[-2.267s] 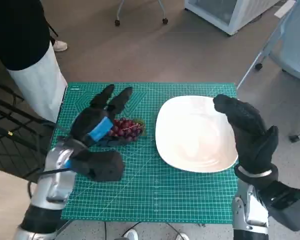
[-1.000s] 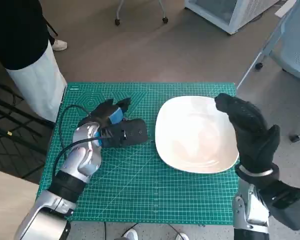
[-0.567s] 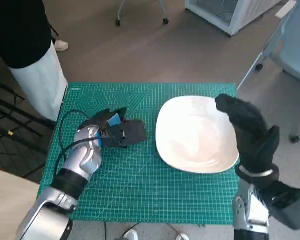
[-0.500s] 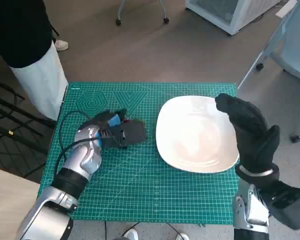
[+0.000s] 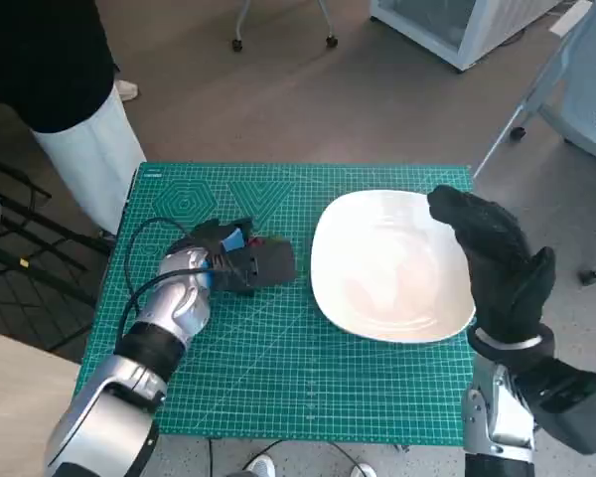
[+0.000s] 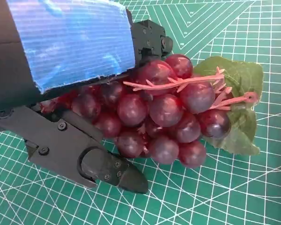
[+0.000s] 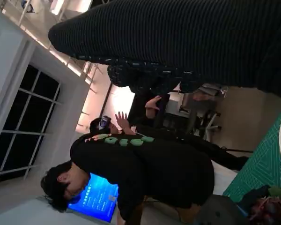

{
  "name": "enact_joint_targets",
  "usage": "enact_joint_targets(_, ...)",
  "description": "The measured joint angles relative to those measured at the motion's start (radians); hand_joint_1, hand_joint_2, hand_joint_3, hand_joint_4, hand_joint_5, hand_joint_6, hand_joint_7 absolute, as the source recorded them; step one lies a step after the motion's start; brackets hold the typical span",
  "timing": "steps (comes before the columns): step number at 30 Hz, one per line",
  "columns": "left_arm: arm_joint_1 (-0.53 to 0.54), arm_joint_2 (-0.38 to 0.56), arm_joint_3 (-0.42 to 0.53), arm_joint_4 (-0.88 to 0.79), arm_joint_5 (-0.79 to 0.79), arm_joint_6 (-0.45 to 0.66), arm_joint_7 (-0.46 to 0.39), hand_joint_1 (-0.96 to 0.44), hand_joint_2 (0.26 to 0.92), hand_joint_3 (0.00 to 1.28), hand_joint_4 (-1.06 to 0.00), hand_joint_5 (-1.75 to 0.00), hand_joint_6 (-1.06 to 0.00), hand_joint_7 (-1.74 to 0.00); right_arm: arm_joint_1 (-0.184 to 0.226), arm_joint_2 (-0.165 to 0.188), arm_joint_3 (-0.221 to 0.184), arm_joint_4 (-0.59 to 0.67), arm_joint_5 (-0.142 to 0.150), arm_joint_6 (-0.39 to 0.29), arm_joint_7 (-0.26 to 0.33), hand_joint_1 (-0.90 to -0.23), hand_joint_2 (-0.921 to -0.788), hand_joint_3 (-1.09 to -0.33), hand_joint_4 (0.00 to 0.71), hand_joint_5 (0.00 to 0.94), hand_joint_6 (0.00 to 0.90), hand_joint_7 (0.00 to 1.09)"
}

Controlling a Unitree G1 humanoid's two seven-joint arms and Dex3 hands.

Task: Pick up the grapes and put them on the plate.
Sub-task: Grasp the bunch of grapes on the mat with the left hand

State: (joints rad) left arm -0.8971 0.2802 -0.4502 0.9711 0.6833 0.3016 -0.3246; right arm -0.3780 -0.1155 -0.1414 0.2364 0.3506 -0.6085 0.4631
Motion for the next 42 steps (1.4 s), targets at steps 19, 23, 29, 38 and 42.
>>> enact_joint_targets(19,-0.048,-0.022,-0.02,0.128,-0.023,-0.078,0.088,-0.33,0.721,0.0,-0.06,-0.02,-0.2,-0.02,0.0,-0.001,-0.006,0.002,0.002,0.0,0.009,-0.67,-0.921,-0.718,0.277,0.004,0.009,0.38)
enact_joint_targets(23,-0.048,-0.023,-0.01,0.142,-0.035,-0.094,0.123,-0.11,0.73,0.0,-0.26,-0.43,-0.3,-0.02,0.0,-0.002,-0.009,0.002,0.002,0.0,0.009,-0.679,-0.921,-0.718,0.279,0.004,0.008,0.38)
enact_joint_targets(29,-0.047,-0.029,-0.011,0.159,-0.045,-0.129,0.212,0.18,0.741,0.19,-0.54,-1.37,-0.52,-0.05,0.0,-0.002,-0.009,0.001,0.002,0.002,0.009,-0.682,-0.921,-0.718,0.283,0.006,0.006,0.38)
enact_joint_targets(38,-0.045,-0.035,-0.041,0.161,-0.023,-0.166,0.298,0.14,0.891,0.14,-0.64,-1.24,-0.69,-0.78,0.0,-0.002,-0.009,-0.001,0.0,0.008,0.008,-0.685,-0.921,-0.717,0.287,0.007,0.006,0.38)
enact_joint_targets(42,-0.046,-0.036,-0.049,0.157,-0.021,-0.17,0.297,0.04,0.914,0.14,-0.59,-1.36,-0.63,-1.0,0.0,-0.001,-0.009,-0.001,0.0,0.008,0.007,-0.681,-0.921,-0.717,0.288,0.007,0.006,0.38)
